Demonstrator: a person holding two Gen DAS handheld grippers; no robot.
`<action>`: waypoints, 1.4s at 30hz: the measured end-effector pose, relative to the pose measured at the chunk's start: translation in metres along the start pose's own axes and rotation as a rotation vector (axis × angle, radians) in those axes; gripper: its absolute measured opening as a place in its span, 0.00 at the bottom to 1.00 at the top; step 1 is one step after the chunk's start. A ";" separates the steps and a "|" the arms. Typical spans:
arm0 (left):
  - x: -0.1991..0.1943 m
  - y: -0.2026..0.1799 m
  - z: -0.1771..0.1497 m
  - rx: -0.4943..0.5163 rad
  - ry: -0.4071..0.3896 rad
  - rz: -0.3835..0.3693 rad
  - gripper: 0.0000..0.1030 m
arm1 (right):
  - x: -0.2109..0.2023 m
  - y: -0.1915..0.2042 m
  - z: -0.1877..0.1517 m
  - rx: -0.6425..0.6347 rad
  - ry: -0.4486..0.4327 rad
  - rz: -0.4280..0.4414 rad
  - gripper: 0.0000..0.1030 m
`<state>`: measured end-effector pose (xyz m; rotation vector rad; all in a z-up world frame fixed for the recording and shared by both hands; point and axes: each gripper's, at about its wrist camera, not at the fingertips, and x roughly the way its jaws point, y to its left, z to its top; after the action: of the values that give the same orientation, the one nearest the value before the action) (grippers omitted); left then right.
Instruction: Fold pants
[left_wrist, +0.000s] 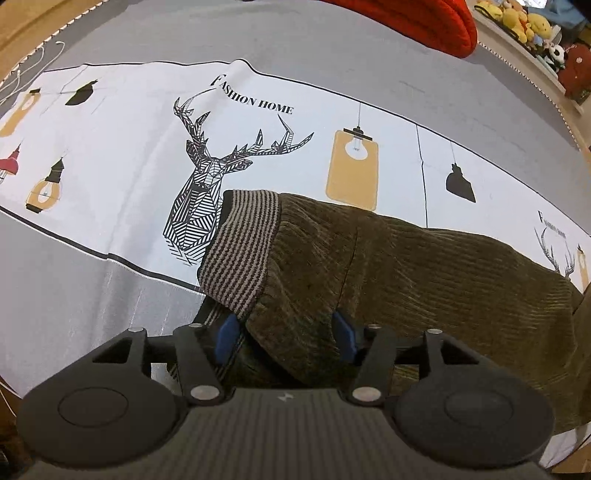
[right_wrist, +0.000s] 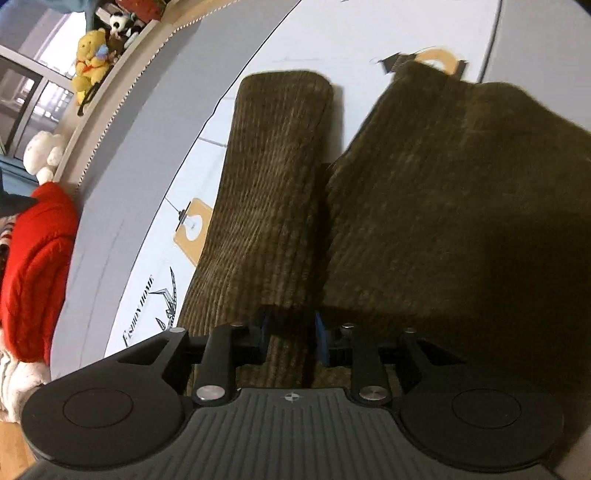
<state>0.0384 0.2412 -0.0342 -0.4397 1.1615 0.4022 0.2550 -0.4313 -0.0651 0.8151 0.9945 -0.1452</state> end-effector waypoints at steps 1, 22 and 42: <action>0.001 0.000 0.000 0.000 0.003 0.002 0.59 | 0.005 0.006 0.001 -0.011 0.004 -0.006 0.34; -0.037 0.018 -0.007 0.015 -0.123 -0.028 0.14 | -0.103 0.046 -0.014 -0.115 -0.331 0.065 0.09; -0.053 -0.034 -0.014 0.192 -0.164 -0.049 0.45 | -0.135 -0.118 0.003 0.234 -0.221 -0.197 0.15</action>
<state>0.0272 0.2009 0.0148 -0.2621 1.0166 0.2755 0.1266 -0.5494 -0.0215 0.8916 0.8561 -0.5183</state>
